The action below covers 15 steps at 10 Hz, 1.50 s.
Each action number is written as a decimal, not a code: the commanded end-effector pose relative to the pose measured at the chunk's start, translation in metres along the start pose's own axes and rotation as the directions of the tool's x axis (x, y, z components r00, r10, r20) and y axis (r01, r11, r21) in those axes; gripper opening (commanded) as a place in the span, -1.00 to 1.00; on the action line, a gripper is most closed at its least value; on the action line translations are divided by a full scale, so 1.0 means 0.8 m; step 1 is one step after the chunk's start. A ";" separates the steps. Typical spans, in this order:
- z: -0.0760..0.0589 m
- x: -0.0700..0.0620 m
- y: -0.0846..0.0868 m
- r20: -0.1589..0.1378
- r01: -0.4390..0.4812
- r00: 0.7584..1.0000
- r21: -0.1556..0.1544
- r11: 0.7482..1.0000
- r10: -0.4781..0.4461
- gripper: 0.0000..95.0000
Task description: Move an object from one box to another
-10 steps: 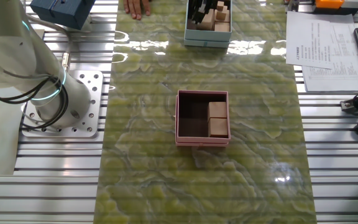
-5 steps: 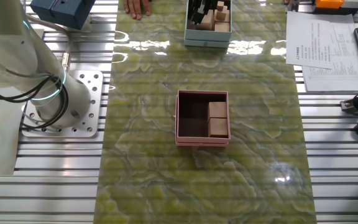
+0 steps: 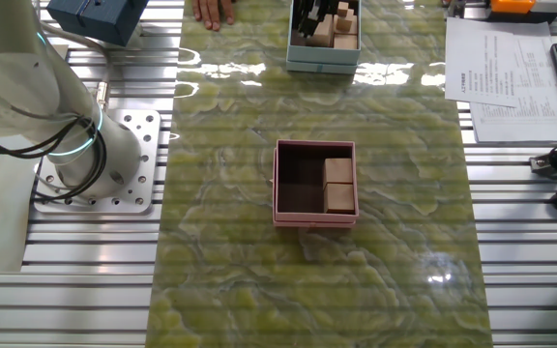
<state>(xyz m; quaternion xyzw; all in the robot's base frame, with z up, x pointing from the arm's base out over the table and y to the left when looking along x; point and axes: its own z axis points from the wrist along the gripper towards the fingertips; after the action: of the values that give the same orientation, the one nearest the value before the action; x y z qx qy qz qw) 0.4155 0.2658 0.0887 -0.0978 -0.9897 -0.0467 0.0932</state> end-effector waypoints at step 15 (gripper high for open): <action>-0.119 -0.032 -0.047 -0.011 0.083 0.996 0.046 0.995 -0.083 -1.00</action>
<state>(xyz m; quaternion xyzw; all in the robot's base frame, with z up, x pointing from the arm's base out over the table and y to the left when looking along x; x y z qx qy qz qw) 0.4497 0.2154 0.1740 -0.0610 -0.9928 -0.0221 0.1005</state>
